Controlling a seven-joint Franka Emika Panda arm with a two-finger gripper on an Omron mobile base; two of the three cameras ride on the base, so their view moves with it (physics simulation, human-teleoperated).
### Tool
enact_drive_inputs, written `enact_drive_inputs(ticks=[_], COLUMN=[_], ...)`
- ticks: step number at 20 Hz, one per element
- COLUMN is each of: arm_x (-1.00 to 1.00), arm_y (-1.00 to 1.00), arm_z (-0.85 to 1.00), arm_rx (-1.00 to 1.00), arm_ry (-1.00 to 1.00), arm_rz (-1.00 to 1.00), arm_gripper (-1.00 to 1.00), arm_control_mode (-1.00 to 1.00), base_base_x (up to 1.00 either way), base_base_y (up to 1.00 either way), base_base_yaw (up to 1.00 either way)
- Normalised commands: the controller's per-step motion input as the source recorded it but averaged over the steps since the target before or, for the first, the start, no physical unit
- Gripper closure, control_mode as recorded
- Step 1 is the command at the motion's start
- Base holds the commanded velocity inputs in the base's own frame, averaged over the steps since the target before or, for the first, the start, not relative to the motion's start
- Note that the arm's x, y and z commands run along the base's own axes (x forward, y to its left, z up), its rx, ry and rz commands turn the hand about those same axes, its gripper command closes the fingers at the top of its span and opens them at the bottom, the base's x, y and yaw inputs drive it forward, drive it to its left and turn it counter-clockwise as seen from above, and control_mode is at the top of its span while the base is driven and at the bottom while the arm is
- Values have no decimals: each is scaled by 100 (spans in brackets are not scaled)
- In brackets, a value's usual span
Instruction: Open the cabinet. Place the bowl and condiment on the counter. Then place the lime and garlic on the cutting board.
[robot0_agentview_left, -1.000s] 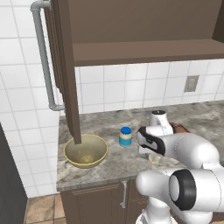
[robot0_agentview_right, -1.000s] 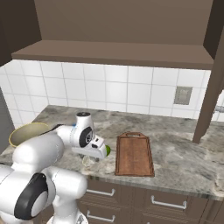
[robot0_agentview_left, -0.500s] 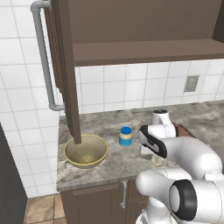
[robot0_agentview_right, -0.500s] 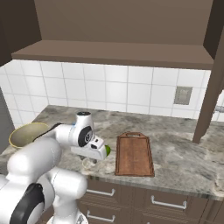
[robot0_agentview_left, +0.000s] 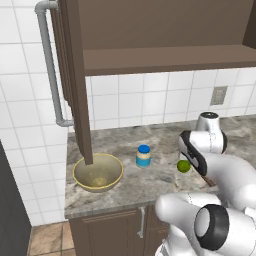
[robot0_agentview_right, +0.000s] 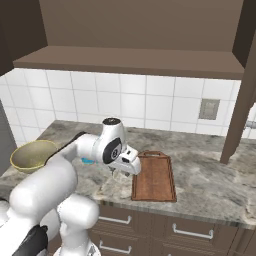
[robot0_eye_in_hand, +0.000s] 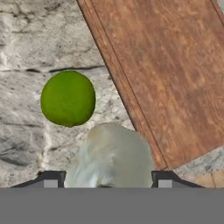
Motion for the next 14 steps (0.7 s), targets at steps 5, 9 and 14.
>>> enact_drive_inputs(ticks=[5,9,14], arm_x=[97,100,81], arm_y=[-93,-23,-5], arm_z=[0,-1,-14], arm_rx=[5,1,0], arm_ry=[0,0,0], arm_rz=[-1,-6,-4], arm_gripper=[100,100,100], arm_control_mode=[-100,-100,-100], base_base_x=[0,0,0], base_base_y=[0,0,0], base_base_yaw=[0,0,0])
